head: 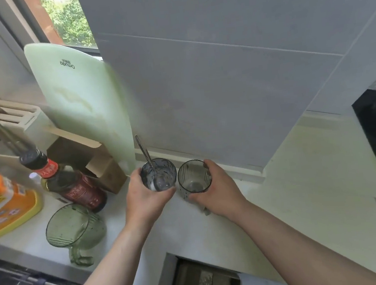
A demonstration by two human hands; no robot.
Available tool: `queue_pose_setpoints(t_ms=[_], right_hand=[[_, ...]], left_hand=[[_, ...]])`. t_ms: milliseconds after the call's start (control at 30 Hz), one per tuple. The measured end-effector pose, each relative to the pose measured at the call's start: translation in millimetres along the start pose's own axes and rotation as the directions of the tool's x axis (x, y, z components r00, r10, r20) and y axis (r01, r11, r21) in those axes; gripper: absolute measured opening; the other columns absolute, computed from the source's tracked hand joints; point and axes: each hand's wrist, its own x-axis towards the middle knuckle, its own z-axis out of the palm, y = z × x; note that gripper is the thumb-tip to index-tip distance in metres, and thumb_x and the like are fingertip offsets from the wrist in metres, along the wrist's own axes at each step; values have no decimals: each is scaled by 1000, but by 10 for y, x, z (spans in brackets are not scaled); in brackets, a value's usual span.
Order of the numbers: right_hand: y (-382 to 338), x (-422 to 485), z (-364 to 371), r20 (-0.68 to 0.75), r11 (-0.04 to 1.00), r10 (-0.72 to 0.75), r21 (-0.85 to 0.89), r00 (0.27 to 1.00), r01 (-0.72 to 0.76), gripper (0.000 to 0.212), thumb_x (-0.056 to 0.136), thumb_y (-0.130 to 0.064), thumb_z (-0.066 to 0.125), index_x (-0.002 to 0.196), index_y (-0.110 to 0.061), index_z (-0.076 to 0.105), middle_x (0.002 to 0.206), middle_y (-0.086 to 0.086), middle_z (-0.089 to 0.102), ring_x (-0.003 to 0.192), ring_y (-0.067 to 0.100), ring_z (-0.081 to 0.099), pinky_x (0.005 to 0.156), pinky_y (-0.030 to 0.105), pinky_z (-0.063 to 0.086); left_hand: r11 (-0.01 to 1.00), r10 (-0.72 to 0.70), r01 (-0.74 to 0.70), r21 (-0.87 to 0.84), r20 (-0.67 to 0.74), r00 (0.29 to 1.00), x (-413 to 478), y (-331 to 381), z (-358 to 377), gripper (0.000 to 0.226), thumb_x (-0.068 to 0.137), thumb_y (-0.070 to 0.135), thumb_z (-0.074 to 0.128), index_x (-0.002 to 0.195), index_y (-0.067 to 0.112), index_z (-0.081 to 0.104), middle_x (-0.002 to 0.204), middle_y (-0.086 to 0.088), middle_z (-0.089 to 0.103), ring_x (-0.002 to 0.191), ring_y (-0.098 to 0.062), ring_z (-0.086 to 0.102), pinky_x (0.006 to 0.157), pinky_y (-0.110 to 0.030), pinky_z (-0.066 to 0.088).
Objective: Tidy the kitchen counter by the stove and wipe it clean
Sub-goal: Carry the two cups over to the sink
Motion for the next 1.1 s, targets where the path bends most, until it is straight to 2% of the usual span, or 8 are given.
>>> queue_pose_setpoints(t_ms=[133, 333, 600, 700, 867, 933, 1000, 1100], right_hand=[[-15, 92, 40, -19, 999, -37, -8, 999, 36, 57, 63, -23, 82, 94, -54, 44, 96, -32, 54, 86, -6, 61, 47, 13, 49], [-28, 142, 36, -10, 999, -32, 1, 999, 32, 58, 65, -20, 81, 103, -48, 48, 107, -21, 59, 84, -20, 55, 45, 11, 47], [45, 185, 44, 9, 996, -86, -6, 996, 86, 57, 66, -21, 80, 112, -38, 49, 111, -16, 61, 91, -3, 61, 56, 34, 60], [58, 176, 49, 18, 996, -85, 31, 996, 84, 56, 68, -17, 80, 110, -37, 49, 105, -20, 60, 84, 3, 64, 49, 44, 58], [70, 179, 42, 9, 995, -94, 25, 996, 94, 65, 59, -29, 79, 113, -35, 44, 114, -9, 54, 79, 25, 66, 37, 41, 54], [56, 157, 17, -2, 995, -96, -29, 995, 96, 70, 63, -31, 79, 123, -35, 43, 123, -10, 47, 98, 24, 61, 47, 24, 56], [52, 122, -18, -20, 984, -93, -154, 995, 89, 78, 76, -27, 77, 143, -27, 35, 133, -10, 40, 123, 10, 44, 77, 2, 43], [-13, 13, -74, -47, 967, -109, -238, 993, 94, 75, 85, -30, 71, 148, -18, 33, 146, -4, 38, 134, 5, 33, 98, 7, 20]], left_hand=[[1000, 1, -1, -2, 10, 1000, 96, -59, 38, 73, 52, 31, 87, 111, 38, 44, 110, 14, 62, 102, -7, 62, 91, -31, 52], [1000, -26, 25, 19, 17, 1000, 241, -134, 60, 73, 46, 41, 84, 111, 35, 50, 105, 15, 64, 97, -6, 64, 86, -31, 54], [1000, -16, 15, 24, 46, 999, 339, -175, 65, 69, 48, 39, 85, 108, 33, 52, 103, 14, 65, 95, -5, 64, 85, -31, 54], [1000, -2, 1, 21, 52, 999, 334, -151, 80, 68, 52, 33, 88, 109, 32, 51, 104, 15, 64, 95, -3, 64, 82, -25, 51], [1000, -4, 1, 20, 135, 991, 318, -98, 71, 101, 56, 32, 89, 140, 19, 35, 123, 13, 57, 111, -5, 58, 91, -20, 44], [998, -1, -8, 63, 150, 989, 286, -84, 20, 100, 52, 42, 87, 135, 21, 37, 124, 11, 58, 113, -7, 58, 96, -29, 48], [993, 15, -30, 111, 130, 991, 203, -42, -50, 91, 54, 47, 86, 129, 23, 41, 124, 7, 58, 115, -10, 57, 98, -35, 48], [983, 68, -86, 163, 116, 991, 23, 38, -192, 84, 68, 42, 82, 138, 25, 38, 133, 10, 48, 130, -12, 43, 101, -24, 35]])
